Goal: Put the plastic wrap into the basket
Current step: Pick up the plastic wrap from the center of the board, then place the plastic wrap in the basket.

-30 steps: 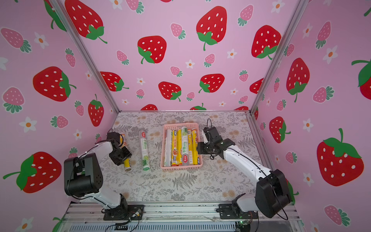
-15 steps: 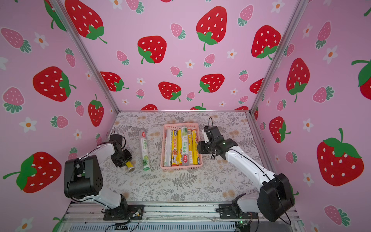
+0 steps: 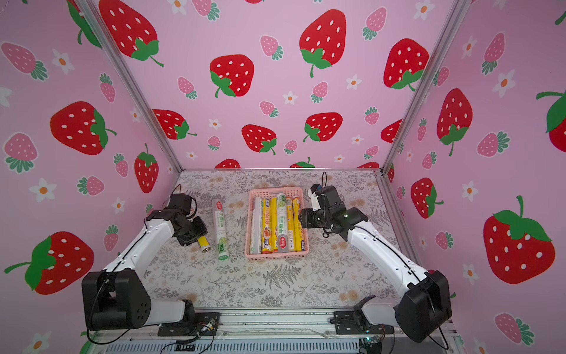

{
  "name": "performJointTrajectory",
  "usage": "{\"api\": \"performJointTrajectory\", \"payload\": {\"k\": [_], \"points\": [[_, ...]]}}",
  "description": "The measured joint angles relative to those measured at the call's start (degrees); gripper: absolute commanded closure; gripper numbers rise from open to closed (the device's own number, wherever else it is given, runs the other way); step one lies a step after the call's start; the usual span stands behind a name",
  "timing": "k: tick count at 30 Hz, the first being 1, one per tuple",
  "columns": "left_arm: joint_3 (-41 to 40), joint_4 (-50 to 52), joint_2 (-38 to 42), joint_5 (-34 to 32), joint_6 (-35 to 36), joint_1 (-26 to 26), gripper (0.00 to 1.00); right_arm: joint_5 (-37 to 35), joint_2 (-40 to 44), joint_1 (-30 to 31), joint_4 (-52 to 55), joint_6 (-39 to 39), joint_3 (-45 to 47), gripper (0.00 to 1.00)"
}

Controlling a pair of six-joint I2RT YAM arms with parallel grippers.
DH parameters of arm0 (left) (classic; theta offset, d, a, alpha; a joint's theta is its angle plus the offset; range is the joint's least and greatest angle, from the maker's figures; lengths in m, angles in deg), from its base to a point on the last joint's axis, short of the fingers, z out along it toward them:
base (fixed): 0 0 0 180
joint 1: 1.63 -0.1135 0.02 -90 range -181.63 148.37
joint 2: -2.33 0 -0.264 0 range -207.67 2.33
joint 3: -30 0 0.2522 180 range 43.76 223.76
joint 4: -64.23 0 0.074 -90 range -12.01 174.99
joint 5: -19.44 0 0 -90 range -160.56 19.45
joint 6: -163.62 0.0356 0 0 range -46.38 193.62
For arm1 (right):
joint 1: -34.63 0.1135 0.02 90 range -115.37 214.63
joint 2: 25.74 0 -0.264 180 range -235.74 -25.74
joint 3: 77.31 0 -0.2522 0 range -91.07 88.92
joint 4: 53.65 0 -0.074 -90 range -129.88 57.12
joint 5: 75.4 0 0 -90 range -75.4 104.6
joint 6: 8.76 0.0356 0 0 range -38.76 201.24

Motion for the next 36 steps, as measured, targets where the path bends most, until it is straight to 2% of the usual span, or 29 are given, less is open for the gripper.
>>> {"api": "performJointTrajectory", "payload": {"k": [7,16,21,27,36], "points": [[9.4,1.8,-3.2,0.8,-3.0,15.0,0.6,0.8,-2.1,-1.7,0.0,0.0,-3.1,0.42],[19.6,0.4,-16.9,1.5,-4.5,26.3,0.6,1.3,-4.8,-2.3,-0.3,0.5,-4.3,0.42],[23.7,-0.2,-24.3,2.2,-4.6,30.0,0.6,1.3,-6.0,-2.4,-0.5,0.9,-4.3,0.42],[26.9,-0.9,-29.6,2.6,-4.6,32.6,0.6,1.3,-7.0,-2.5,-0.9,1.2,-4.3,0.42],[27.0,-1.2,-30.6,1.4,-4.9,34.1,0.6,1.3,-7.0,-2.5,-1.3,1.4,-4.3,0.42]]}}
